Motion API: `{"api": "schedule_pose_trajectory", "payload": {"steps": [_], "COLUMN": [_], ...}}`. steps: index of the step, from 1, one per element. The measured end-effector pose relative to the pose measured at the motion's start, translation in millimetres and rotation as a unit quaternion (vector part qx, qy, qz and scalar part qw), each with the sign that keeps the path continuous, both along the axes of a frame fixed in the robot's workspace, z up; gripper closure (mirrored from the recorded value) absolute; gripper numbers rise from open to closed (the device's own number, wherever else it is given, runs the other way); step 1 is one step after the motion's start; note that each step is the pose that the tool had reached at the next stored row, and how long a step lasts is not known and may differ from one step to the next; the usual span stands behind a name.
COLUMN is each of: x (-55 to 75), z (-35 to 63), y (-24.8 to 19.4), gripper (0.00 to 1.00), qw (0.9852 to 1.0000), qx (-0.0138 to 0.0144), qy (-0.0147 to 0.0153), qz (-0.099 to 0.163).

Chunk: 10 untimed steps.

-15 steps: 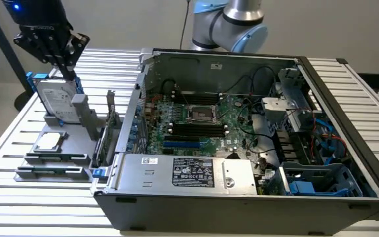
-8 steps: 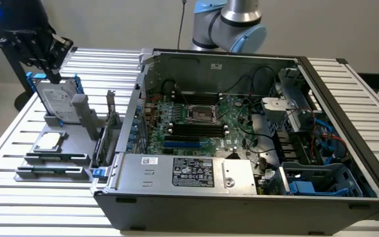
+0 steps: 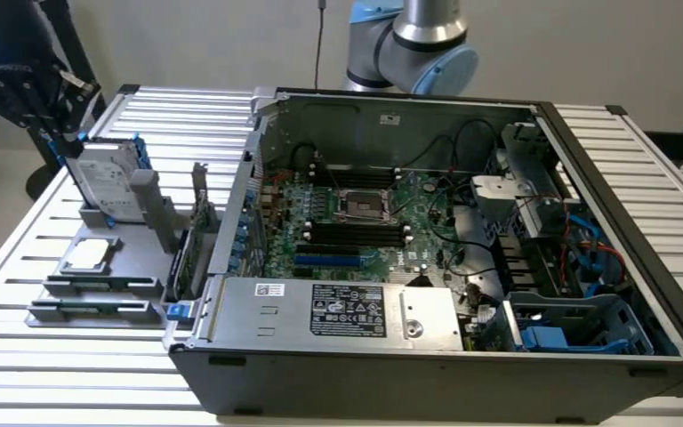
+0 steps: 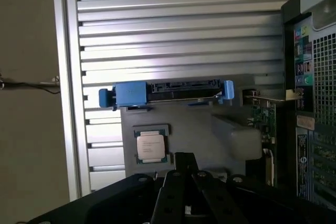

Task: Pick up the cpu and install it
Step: 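Reach for the cpu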

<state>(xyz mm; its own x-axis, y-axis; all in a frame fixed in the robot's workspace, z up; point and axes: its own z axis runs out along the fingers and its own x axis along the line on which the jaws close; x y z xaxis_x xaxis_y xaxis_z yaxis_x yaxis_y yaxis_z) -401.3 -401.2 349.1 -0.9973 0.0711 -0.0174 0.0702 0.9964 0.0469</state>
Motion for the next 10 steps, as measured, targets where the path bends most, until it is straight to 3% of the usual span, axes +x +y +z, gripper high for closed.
{"api": "schedule_pose_trajectory", "payload": {"steps": [10], "x": [-13.1], "z": [-8.4], "y": [-2.0], "gripper": [0.89], "qw": [1.0000], "qx": [0.0000], "qy": [0.0024], "qz": [0.005]}}
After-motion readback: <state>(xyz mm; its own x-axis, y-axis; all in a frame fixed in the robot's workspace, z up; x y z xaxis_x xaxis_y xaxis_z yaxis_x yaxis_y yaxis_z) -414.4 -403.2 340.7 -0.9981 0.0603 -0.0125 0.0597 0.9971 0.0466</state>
